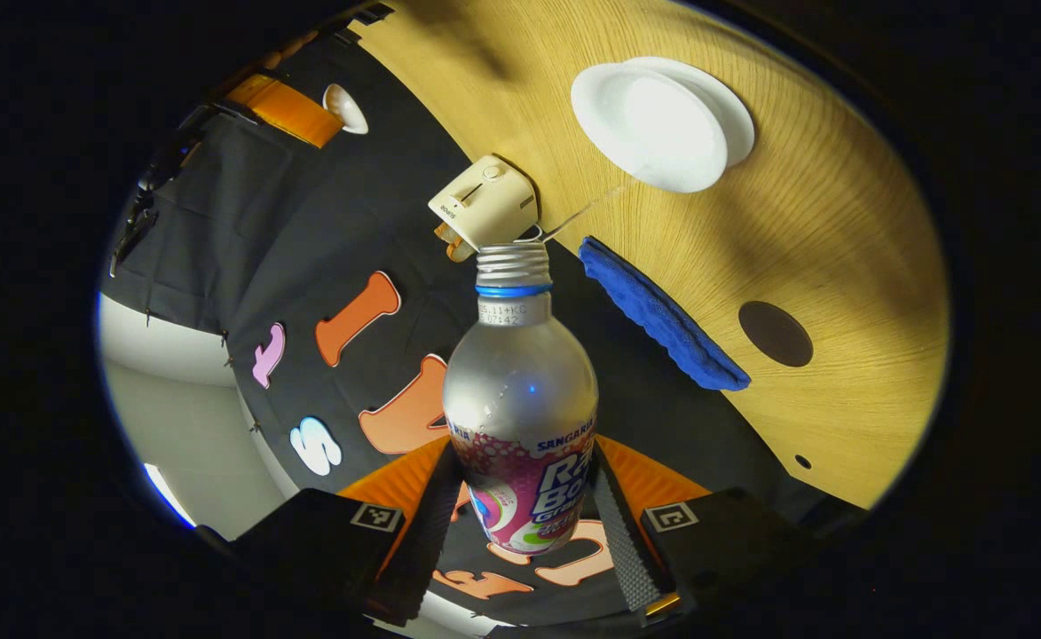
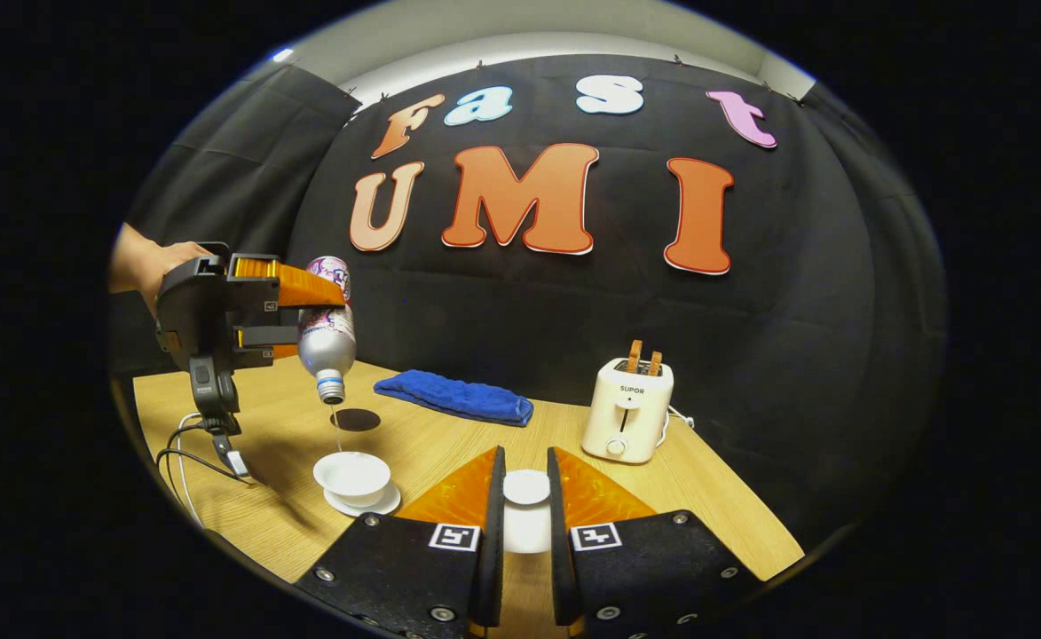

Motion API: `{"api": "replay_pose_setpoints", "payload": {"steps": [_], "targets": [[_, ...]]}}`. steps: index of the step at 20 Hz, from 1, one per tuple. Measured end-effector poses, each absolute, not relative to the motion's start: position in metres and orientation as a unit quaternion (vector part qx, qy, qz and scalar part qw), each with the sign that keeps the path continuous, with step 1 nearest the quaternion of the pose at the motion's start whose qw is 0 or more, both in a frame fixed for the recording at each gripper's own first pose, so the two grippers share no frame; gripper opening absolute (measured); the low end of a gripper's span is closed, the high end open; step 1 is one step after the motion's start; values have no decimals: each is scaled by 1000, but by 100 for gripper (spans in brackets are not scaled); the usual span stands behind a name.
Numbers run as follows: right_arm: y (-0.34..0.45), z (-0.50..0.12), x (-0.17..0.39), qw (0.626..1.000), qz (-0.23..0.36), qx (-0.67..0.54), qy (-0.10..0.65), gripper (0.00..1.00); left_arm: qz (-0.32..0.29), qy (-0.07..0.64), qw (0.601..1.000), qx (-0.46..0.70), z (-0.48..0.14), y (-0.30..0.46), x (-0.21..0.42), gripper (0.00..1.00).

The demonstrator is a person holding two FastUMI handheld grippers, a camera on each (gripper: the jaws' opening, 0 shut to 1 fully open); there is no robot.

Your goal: Open the teacup lid with one hand, grasp the water bottle and pour water into the teacup with the other hand; after pouring, place the water bottle on the coaster and then close the teacup lid.

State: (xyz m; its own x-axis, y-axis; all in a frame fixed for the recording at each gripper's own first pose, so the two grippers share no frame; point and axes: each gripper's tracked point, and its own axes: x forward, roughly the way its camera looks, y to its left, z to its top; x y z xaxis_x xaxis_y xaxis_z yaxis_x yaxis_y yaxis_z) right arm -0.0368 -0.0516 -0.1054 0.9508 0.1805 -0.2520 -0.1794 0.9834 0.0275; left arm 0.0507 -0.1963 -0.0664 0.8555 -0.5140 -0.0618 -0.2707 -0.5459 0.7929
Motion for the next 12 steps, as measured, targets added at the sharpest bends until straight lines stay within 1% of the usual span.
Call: {"api": "replay_pose_setpoints", "payload": {"steps": [2,3,4,5,6,8,9,10,11,12], "targets": [[-45,-106,-35,987,97,6,130,23,-144,-234,446,852,-61,-193,50,84],[-42,-103,-34,987,100,8,127,23,-138,-243,482,831,-52,-191,49,84],[-35,-102,-33,986,105,11,125,23,-134,-248,530,800,-41,-188,52,84],[-32,-102,-31,986,107,14,126,23,-129,-247,565,777,-33,-182,56,83],[-33,-102,-27,987,101,18,125,23,-126,-248,587,760,-29,-180,57,80],[-26,-103,-23,986,102,31,129,23,-114,-240,651,711,-21,-168,60,79],[-23,-102,-22,986,103,34,129,23,-110,-232,680,687,-18,-162,63,87],[-18,-101,-20,985,107,36,128,23,-105,-218,730,639,-16,-151,68,83],[-14,-100,-18,985,109,39,127,23,-104,-208,767,598,-13,-143,71,78],[-9,-99,-17,985,112,39,128,23,-100,-199,799,558,-13,-136,74,87]]}}
